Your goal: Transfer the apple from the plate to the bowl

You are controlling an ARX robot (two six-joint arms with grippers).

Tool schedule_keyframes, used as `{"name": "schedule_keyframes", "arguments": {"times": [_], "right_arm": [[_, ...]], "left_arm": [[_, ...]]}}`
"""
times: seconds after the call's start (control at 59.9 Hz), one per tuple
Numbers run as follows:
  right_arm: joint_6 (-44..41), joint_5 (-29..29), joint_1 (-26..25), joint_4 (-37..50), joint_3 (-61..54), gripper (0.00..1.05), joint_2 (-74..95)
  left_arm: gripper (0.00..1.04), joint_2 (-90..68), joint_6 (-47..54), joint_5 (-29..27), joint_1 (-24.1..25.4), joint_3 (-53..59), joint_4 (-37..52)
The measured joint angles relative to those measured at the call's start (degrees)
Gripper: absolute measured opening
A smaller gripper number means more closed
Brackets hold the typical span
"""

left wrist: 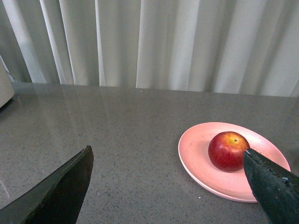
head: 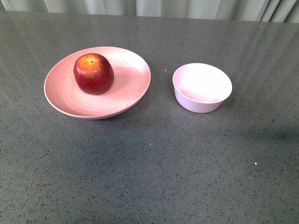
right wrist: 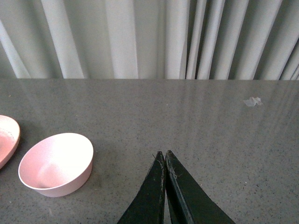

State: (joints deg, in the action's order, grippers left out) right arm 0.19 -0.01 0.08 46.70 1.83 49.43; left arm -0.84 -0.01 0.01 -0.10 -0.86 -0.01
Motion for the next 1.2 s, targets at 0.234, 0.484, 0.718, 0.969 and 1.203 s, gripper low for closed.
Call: {"name": "schedule_keyframes", "arguments": {"times": [0.234, 0.484, 0.718, 0.969, 1.203], "right_arm": [[0.0, 0.0, 0.0, -11.7, -0.5, 0.02, -13.4], [0.0, 0.0, 0.0, -21.8, -0.5, 0.02, -24.4], [0.0, 0.0, 0.0, -28.3, -0.5, 0.02, -31.0], [0.0, 0.0, 0.0, -32.7, -0.5, 0.02, -35.5], [0.0, 0.0, 0.0, -37.2, -0.5, 0.02, -40.0]], "left_arm": [[0.96, 0.0, 0.0, 0.0, 0.0, 0.0, 0.0], [0.96, 0.0, 0.0, 0.0, 0.0, 0.0, 0.0], [0.96, 0.0, 0.0, 0.0, 0.0, 0.0, 0.0], [0.96, 0.0, 0.0, 0.0, 0.0, 0.0, 0.0], [0.96, 0.0, 0.0, 0.0, 0.0, 0.0, 0.0]]}}
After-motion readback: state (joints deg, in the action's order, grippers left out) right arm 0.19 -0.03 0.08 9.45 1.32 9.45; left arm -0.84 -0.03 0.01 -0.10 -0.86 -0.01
